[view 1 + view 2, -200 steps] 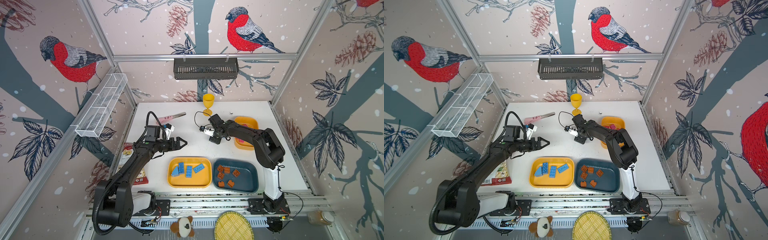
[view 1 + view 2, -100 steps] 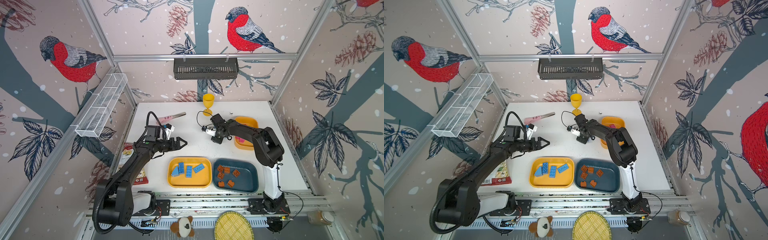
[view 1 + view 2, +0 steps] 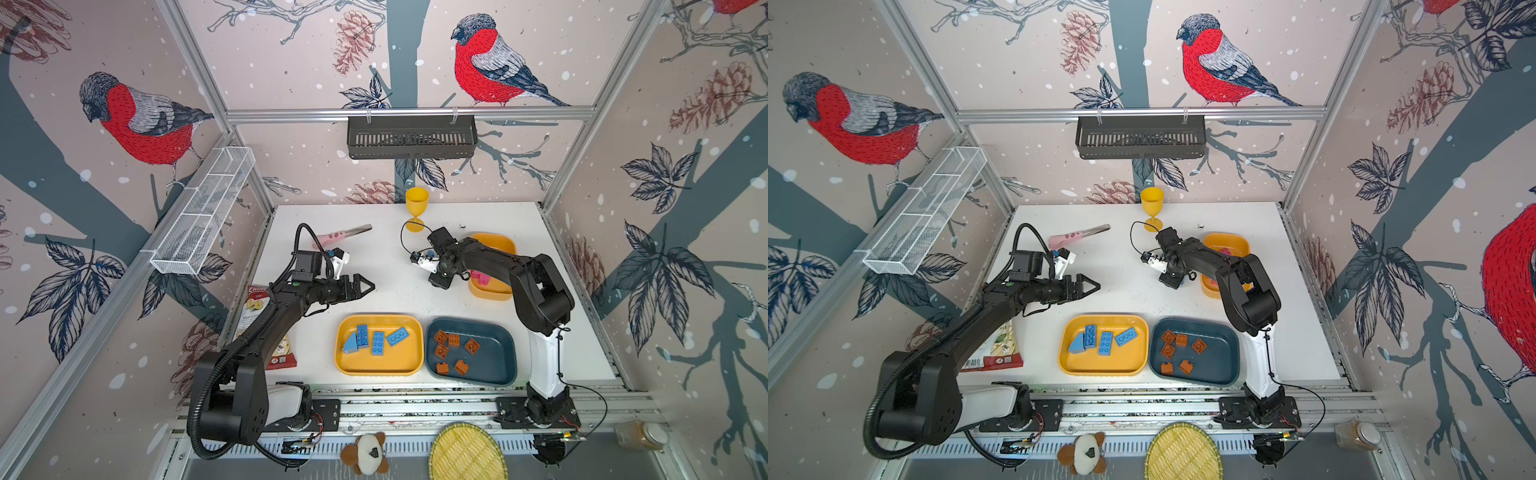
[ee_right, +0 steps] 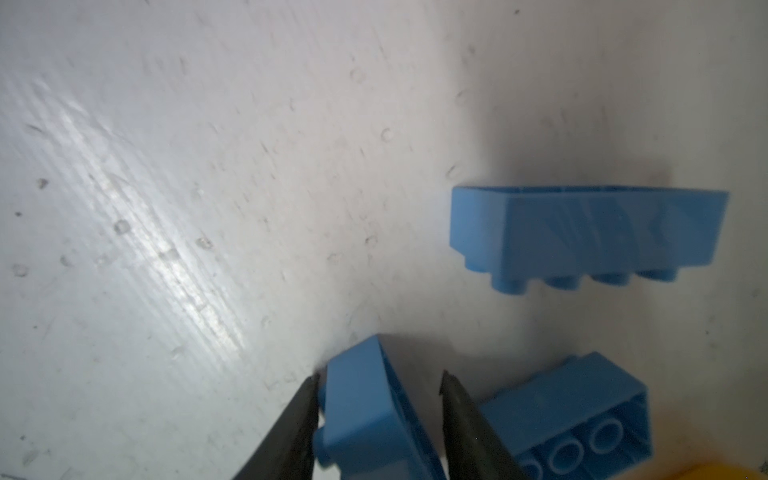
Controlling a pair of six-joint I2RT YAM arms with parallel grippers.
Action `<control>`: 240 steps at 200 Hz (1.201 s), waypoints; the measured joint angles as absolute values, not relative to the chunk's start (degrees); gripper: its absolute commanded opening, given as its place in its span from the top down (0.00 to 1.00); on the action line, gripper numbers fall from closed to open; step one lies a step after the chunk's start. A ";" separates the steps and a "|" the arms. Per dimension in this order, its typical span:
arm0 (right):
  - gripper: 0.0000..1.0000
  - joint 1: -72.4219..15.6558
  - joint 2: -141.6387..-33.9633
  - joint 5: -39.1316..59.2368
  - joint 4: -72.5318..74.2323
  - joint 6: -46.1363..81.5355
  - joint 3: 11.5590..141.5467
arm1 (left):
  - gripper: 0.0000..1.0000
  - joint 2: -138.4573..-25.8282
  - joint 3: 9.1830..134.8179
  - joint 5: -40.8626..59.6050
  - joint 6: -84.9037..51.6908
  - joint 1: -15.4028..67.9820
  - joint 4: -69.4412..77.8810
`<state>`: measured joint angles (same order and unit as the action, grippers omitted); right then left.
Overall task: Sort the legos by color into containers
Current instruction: 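Lower the right gripper and close it on a blue brick, then carry the blue brick over the nearer yellow tray and release it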
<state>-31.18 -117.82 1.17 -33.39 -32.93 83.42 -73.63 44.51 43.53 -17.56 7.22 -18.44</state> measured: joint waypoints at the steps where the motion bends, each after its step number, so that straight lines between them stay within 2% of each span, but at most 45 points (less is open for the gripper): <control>1: 0.47 -31.16 -117.80 1.17 -33.39 -32.93 83.40 | 0.05 -73.63 44.51 43.53 -17.54 7.22 -18.44; 18: 0.40 -30.92 -117.49 1.15 -33.39 -32.82 83.07 | 0.04 -73.87 44.71 43.55 -17.54 7.22 -18.41; 57: 0.39 -30.44 -116.60 1.56 -34.41 -32.80 82.65 | 0.05 -74.46 45.17 43.57 -17.54 7.22 -18.35; 111: 0.53 -29.41 -115.90 2.61 -35.00 -32.75 81.76 | 0.05 -75.00 45.50 43.83 -17.12 7.22 -18.31; 182: 0.77 -29.26 -117.03 3.79 -35.14 -32.67 82.26 | 0.05 -75.00 45.58 43.92 -16.71 7.22 -18.33; 209: 0.79 -29.41 -116.14 4.97 -36.18 -31.64 83.02 | 0.05 -74.54 45.71 43.94 -16.69 7.22 -18.55; 240: 0.80 -31.42 -110.30 7.64 -36.64 -30.41 83.90 | 0.05 -73.84 46.76 43.92 -16.51 7.22 -19.16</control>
